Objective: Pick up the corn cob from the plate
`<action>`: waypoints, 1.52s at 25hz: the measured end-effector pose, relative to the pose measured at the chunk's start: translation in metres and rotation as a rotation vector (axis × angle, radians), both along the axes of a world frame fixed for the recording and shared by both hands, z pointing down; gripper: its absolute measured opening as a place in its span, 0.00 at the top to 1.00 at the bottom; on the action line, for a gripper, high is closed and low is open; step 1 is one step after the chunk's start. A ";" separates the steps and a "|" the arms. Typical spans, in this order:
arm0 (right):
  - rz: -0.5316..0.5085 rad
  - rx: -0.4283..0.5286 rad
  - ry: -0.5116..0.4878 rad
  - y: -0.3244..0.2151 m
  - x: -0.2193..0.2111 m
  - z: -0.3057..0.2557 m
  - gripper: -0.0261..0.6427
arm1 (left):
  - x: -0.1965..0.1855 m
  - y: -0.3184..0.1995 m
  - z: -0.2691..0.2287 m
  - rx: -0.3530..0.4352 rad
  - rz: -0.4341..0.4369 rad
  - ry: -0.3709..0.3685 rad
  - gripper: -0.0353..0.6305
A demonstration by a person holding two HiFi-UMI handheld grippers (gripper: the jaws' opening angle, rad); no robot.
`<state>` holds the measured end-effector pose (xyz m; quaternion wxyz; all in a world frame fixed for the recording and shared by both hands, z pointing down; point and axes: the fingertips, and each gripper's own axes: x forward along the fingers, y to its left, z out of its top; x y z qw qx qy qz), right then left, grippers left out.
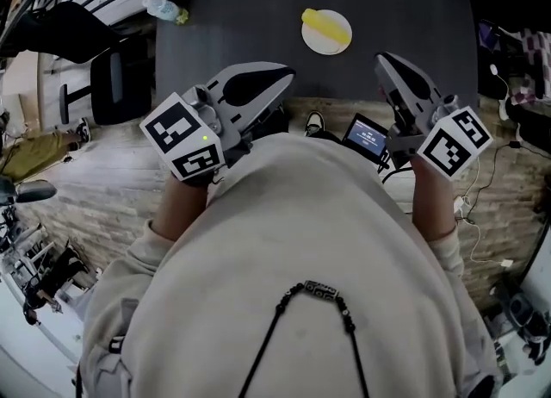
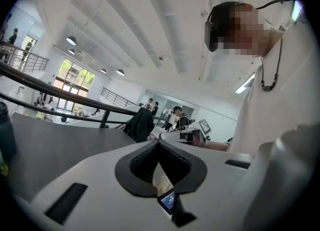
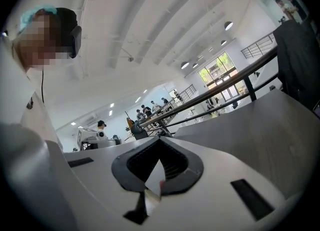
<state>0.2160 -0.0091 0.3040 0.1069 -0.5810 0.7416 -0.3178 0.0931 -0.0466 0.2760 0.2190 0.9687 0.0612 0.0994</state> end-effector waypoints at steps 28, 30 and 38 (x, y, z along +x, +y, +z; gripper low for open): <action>0.182 -0.109 0.219 -0.108 0.034 -0.033 0.95 | -0.002 -0.128 0.030 -0.103 0.254 0.013 0.95; 0.172 -0.110 0.239 -0.118 0.030 -0.032 0.95 | -0.005 -0.137 0.035 -0.082 0.263 -0.001 0.95; 0.039 -0.148 0.282 -0.135 0.028 -0.017 0.95 | -0.005 -0.149 0.030 -0.094 0.175 -0.006 0.95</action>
